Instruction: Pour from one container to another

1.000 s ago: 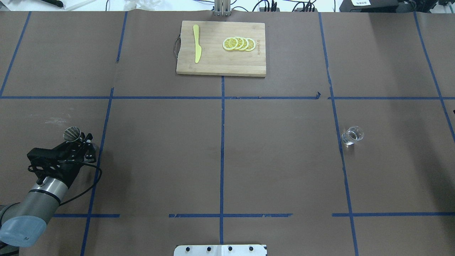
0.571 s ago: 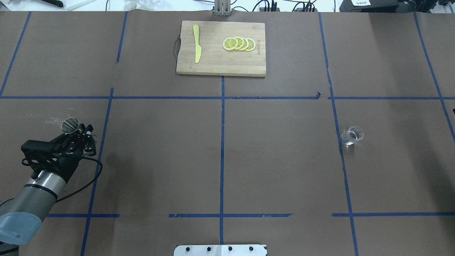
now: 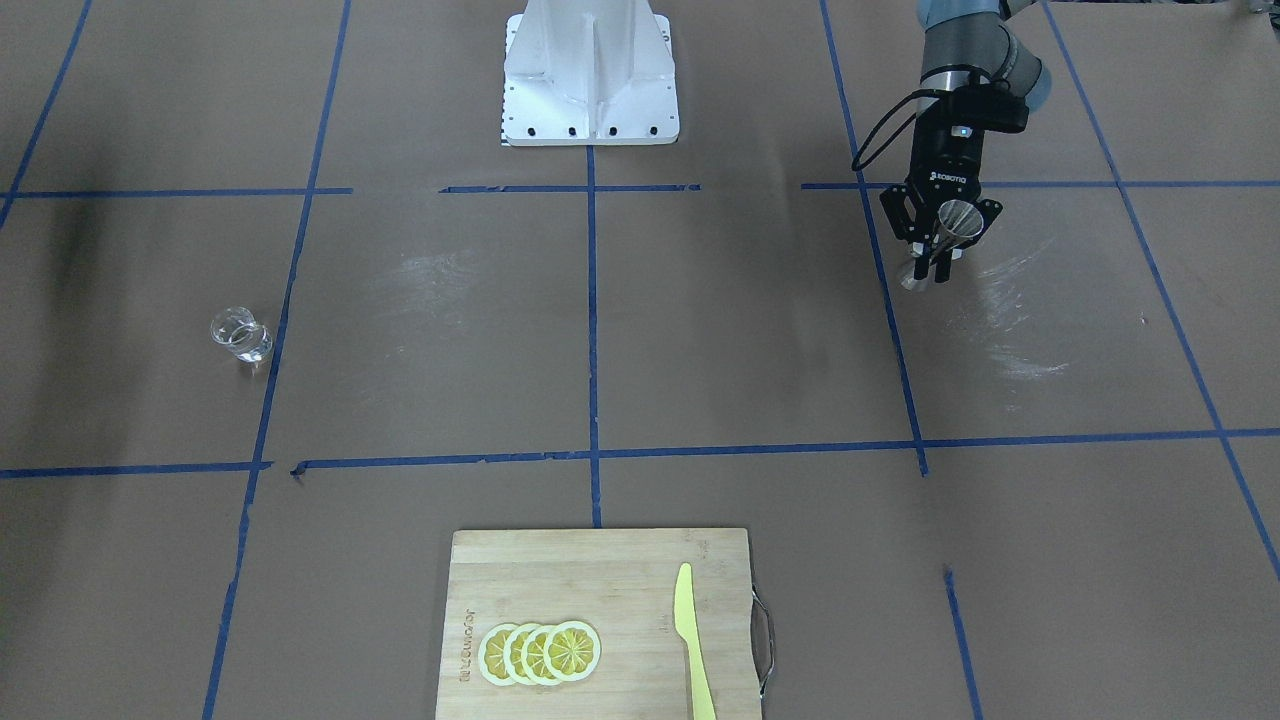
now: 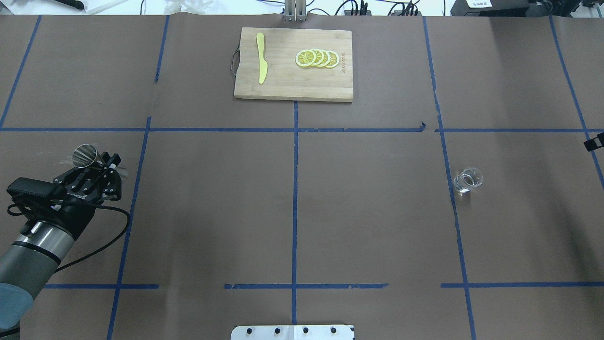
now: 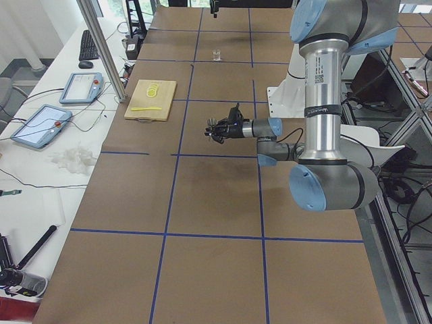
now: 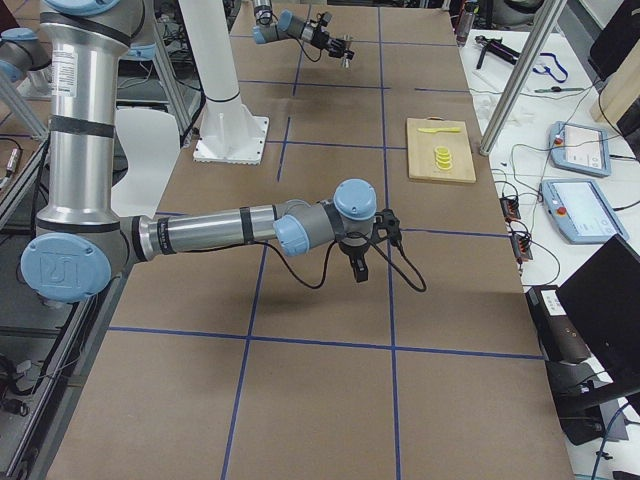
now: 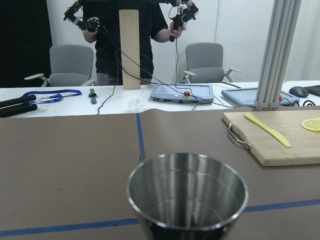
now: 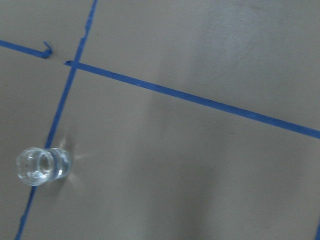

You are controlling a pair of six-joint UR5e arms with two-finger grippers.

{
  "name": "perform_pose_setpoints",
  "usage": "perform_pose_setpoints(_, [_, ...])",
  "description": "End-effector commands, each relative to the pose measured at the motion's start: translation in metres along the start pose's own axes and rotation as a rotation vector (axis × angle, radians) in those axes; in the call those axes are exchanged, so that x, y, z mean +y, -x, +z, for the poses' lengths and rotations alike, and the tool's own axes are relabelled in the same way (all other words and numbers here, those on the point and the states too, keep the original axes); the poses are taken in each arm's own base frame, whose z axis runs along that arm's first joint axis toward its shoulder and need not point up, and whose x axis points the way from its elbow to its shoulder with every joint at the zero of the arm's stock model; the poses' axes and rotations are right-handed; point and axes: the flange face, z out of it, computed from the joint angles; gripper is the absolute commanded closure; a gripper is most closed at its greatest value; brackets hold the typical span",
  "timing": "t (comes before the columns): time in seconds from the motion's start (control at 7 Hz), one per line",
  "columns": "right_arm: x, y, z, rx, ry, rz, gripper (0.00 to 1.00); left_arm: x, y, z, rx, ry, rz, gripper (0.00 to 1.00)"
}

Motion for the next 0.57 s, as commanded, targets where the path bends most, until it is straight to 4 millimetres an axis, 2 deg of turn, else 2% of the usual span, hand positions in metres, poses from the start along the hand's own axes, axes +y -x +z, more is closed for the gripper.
perform_pose_setpoints(0.0, [-0.020,0.127,0.005,0.008,-0.061,0.038,0.00,-0.006,-0.009,-0.003,0.045,-0.023,0.024,1.00])
perform_pose_setpoints(0.14, [-0.013,0.188,0.024,0.020,-0.147,0.108,0.00,-0.005,-0.009,-0.003,0.046,-0.023,0.069,1.00])
perform_pose_setpoints(0.29, [-0.001,0.234,0.045,0.031,-0.214,0.186,0.00,-0.003,-0.008,-0.003,0.044,-0.023,0.071,1.00])
perform_pose_setpoints(0.43, [0.017,0.277,0.057,0.088,-0.358,0.246,0.00,-0.004,-0.022,0.001,0.056,-0.033,0.041,1.00])
